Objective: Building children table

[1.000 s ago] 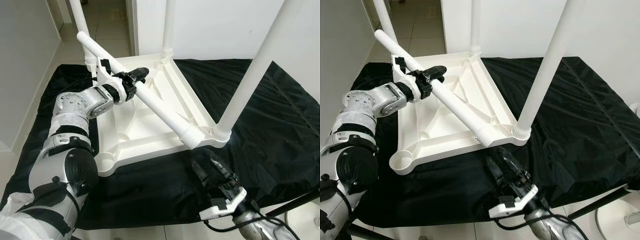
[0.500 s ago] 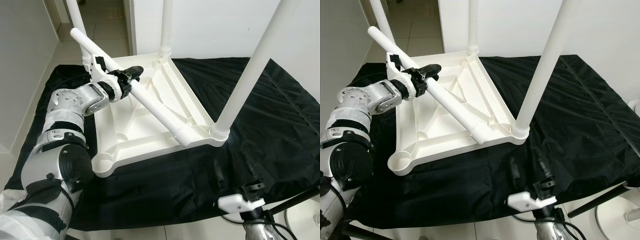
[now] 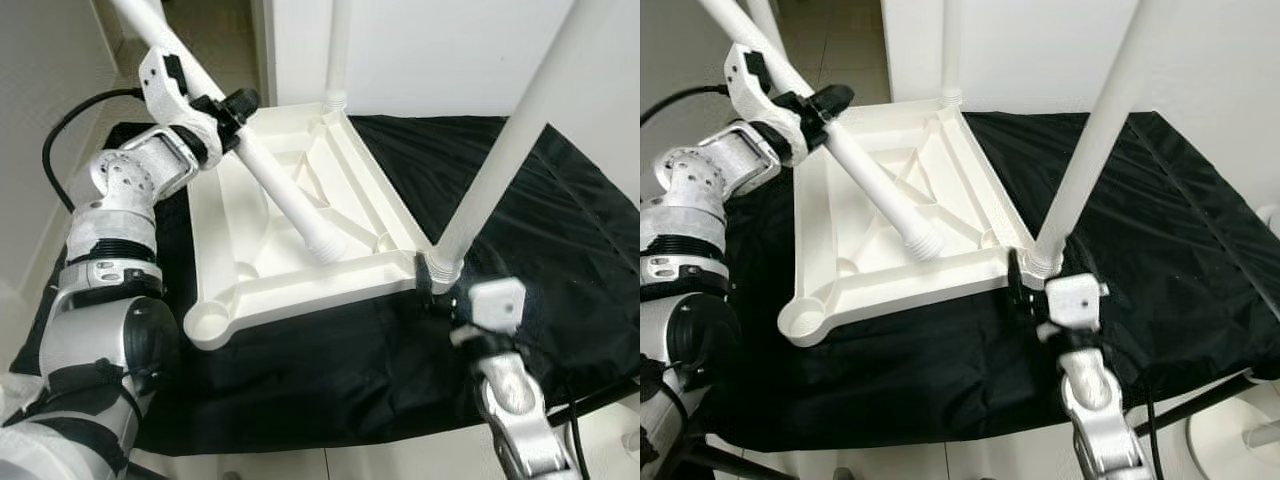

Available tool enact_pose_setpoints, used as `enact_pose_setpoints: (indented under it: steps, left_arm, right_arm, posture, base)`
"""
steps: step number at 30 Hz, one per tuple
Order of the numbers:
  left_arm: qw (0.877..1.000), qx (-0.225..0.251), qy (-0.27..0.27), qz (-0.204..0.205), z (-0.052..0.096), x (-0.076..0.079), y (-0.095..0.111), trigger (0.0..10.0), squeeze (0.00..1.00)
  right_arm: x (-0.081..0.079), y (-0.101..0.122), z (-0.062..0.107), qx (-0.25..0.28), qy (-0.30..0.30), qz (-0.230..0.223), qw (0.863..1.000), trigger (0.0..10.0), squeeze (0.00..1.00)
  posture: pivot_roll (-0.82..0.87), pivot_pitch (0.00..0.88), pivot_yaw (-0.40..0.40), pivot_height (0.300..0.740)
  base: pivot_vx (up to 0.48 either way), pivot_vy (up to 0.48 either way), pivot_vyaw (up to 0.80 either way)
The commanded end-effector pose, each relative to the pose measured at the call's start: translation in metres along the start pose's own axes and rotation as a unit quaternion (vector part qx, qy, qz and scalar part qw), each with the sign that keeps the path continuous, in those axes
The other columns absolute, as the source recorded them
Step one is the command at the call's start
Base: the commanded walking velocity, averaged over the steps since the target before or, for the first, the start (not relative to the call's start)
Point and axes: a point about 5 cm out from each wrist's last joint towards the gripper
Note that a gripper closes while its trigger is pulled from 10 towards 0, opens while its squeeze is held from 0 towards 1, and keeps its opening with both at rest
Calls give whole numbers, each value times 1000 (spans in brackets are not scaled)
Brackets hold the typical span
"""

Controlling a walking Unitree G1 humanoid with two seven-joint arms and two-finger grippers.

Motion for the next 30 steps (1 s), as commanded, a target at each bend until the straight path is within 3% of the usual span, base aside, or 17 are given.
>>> enact_pose_setpoints:
  steps: [1, 6, 12, 13, 15, 19, 20, 22, 25, 30]
  left_arm:
    - [1000, 10, -13, -16, 1, 5, 3, 10000, 0]
    - [998, 33, -9, -53, 5, 9, 4, 10000, 0]
    - [995, 46, -16, -92, 6, 18, 1, 10000, 0]
    - [986, 49, -44, -157, 7, 38, -9, 10000, 0]
    - [977, 49, -61, -198, 6, 51, -16, 10000, 0]
    - [972, 48, -74, -216, 4, 59, -23, 10000, 0]
    - [968, 44, -89, -231, 2, 69, -30, 10000, 0]
    - [968, 44, -89, -231, 2, 69, -30, 10000, 0]
    - [959, 40, -107, -260, -1, 83, -41, 10000, 0]
    - [953, 39, -117, -278, -1, 93, -47, 10000, 0]
  right_arm:
    - [-2, -2, -2, -15, 8, -17, 1000, 10000, 0]
    - [-10, -1, -15, -48, 34, -35, 998, 10000, 0]
    - [-18, 3, -22, -51, 65, -46, 996, 10000, 0]
    - [-25, 8, -31, -55, 101, -63, 991, 10000, 0]
    - [-29, 12, -38, -54, 120, -66, 989, 10000, 0]
    - [-34, 17, -45, -38, 137, -75, 987, 10000, 0]
    - [-39, 22, -53, -30, 152, -82, 985, 10000, 0]
    - [-39, 22, -53, -30, 152, -82, 985, 10000, 0]
    - [-45, 23, -66, -33, 171, -77, 982, 10000, 0]
    - [-47, 22, -73, -42, 179, -69, 980, 10000, 0]
  posture:
    - [-29, 16, -33, 740]
    - [-29, 15, -39, 740]
    - [-22, 0, -43, 740]
    - [-18, 0, -39, 740]
    - [-18, 0, -34, 740]
    - [-20, 0, -31, 740]
    - [-25, 0, -28, 740]
    - [-25, 0, -28, 740]
    - [-22, 7, -28, 740]
    - [-21, 16, -27, 740]
  base:
    - [0, 0, 0]
    - [0, 0, 0]
    - [0, 0, 0]
    - [0, 0, 0]
    - [0, 0, 0]
    - [0, 0, 0]
    - [0, 0, 0]
    - [0, 0, 0]
    - [0, 0, 0]
    - [0, 0, 0]
Point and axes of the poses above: a point about 5 cm out from each wrist's last joint towards the gripper, its own z axis pointing back from the gripper into the wrist, its own y axis along the axis of the wrist's last joint, x = y × z, and after that the axes turned 3 degrees about z, right-handed
